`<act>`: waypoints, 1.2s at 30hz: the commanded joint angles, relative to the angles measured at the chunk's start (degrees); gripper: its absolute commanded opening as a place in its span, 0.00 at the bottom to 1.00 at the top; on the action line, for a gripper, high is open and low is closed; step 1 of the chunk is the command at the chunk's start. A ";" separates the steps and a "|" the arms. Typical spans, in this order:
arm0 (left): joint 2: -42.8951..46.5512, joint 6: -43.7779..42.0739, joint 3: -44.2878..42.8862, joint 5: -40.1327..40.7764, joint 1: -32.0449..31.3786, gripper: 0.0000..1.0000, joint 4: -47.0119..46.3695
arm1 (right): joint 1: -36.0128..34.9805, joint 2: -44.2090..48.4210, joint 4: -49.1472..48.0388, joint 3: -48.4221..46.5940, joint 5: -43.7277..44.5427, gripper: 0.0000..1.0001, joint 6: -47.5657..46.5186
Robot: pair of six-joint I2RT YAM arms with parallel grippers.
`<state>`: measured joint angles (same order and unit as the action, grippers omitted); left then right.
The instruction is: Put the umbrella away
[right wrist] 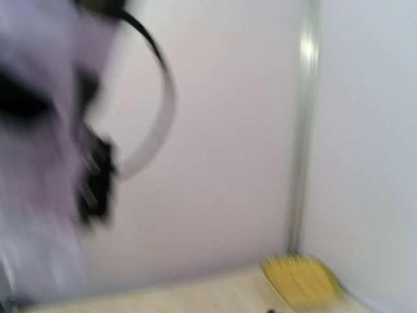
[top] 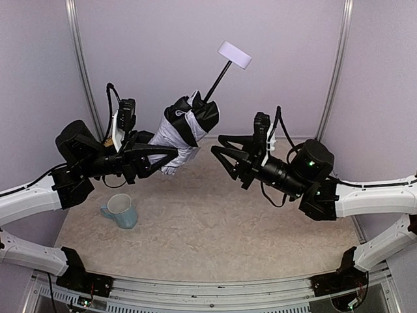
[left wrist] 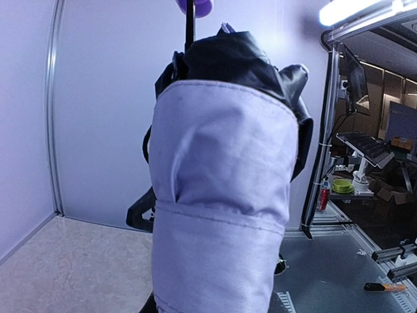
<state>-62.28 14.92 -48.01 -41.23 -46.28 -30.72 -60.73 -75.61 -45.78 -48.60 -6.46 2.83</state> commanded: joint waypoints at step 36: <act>-19.28 1.36 0.77 -13.83 0.94 0.00 21.99 | -12.04 -10.37 46.54 -8.38 39.51 0.98 -70.94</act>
<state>-81.65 16.47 -44.25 -49.87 -43.81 -4.49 -74.37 -84.66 6.09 -58.04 30.48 -64.18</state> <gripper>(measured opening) 0.236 0.990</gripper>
